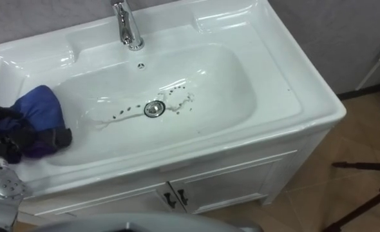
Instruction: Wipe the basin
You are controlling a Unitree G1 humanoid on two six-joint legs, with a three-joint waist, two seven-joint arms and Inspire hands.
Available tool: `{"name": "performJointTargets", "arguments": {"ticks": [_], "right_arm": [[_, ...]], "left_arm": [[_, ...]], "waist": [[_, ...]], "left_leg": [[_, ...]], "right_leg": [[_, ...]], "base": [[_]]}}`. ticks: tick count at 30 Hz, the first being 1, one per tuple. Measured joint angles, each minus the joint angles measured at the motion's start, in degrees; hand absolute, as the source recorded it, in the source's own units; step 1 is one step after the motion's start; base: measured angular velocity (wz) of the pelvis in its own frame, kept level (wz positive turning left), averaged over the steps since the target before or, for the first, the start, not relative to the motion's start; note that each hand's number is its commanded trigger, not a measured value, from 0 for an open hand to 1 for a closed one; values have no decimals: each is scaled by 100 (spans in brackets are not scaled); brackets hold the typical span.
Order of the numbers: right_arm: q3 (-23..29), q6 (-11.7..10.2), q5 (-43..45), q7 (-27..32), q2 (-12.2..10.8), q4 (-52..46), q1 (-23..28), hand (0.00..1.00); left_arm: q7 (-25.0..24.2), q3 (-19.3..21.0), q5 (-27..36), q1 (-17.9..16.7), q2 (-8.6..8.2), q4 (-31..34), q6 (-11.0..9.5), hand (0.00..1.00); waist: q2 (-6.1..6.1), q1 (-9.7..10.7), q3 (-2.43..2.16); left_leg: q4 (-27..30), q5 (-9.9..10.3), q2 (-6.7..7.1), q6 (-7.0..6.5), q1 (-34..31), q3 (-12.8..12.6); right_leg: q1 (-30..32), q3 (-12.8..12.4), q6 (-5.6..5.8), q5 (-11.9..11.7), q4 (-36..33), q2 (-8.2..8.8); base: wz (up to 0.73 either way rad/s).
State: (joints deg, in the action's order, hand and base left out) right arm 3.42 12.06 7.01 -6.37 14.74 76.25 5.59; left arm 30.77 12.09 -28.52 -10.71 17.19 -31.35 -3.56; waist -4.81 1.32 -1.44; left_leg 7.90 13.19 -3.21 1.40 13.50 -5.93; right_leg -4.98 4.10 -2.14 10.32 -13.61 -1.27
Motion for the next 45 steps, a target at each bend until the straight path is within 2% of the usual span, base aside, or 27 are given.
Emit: {"name": "performJointTargets", "arguments": {"ticks": [2, 6, 10, 11, 14, 16, 19, 22, 25, 26, 29, 33, 45], "right_arm": [[-7, -6, 8, 4, -27, -25, -5, 0], [-26, -89, 5, 44, -101, -70, -3, 0], [-227, -127, -119, 64, -126, -72, -7, 0], [-233, -171, -148, 81, -139, -70, -6, 0], [-387, -239, -185, 152, -146, -69, -37, 0], [-504, -290, -186, 209, -149, -70, -61, 0], [-513, -406, -187, 215, -161, -76, -83, 0], [-568, -535, -288, 213, -173, -73, -157, 0], [-703, -677, -292, 216, -210, -48, -178, 0], [-722, -712, -281, 215, -217, -49, -164, 0], [-720, -708, -219, 209, -220, -54, -162, 0], [-725, -720, -225, 212, -237, 0, -162, 0], [-720, -731, -177, 252, -290, -14, -167, 0]], "left_arm": [[-7, 9, -93, 44, -60, 217, 187, 100], [-107, 7, -125, -68, -87, 882, 566, 100], [-92, -139, -125, -109, -103, 1243, 731, 100], [-95, -219, -127, -131, -116, 1411, 825, 100], [-87, -493, -160, -140, -128, 1633, 902, 100], [-42, -712, -157, -139, -131, 1703, 905, 100], [-69, -1013, -161, -139, -250, 1891, 894, 100], [-358, -1450, -223, -128, -280, 2019, 897, 100], [-501, -1868, -315, -100, -283, 2329, 891, 100], [-517, -1977, -334, -99, -289, 2496, 826, 100], [-515, -2039, -375, -62, -292, 2819, 708, 100], [-450, -2139, -380, 67, -303, 2852, 579, 100], [-325, -2176, -440, 74, -331, 2852, 450, 100]], "waist": [[38, -10, 15], [170, 4, 80], [243, 21, 114], [258, 36, 128], [245, 33, 148], [227, 49, 160], [226, 103, 161], [250, 239, 180], [311, 390, 228], [329, 428, 238], [326, 461, 236], [312, 489, 226], [292, 494, 213]], "left_leg": [[-2, -3, 5, -2, -1, 0], [0, -4, 12, -4, -40, 13], [73, -3, 25, -6, -182, 107], [94, -3, 31, -6, -225, 129], [140, -4, 52, -8, -288, 133], [146, -6, 67, -10, -294, 130], [145, -6, 87, -11, -293, 129], [146, -6, 87, -11, -301, 128], [154, -6, 81, -11, -324, 125], [157, -6, 81, -11, -349, 113], [156, -6, 79, -11, -388, 23], [150, -6, 82, -11, -330, -37], [148, -6, 79, -12, -266, -48]], "right_leg": [[0, -16, 8, 6, 1, 4], [20, -15, 29, 30, 20, 8], [14, 83, 44, -3, 130, 19], [11, 108, 58, -17, 171, 19], [34, 178, 65, -28, 195, 49], [28, 232, 74, -23, 196, 78], [9, 246, 91, -12, 199, 105], [7, 259, 92, -12, 200, 102], [21, 244, 91, -12, 204, 100], [46, 231, 91, -12, 201, 93], [115, 157, 85, -21, 180, 86], [86, 75, 86, -22, 179, 76], [36, 59, 86, -22, 187, 74]], "base": [[2], [4], [19], [22], [13], [7], [3], [0], [0], [-7], [-19], [-13], [1]]}}
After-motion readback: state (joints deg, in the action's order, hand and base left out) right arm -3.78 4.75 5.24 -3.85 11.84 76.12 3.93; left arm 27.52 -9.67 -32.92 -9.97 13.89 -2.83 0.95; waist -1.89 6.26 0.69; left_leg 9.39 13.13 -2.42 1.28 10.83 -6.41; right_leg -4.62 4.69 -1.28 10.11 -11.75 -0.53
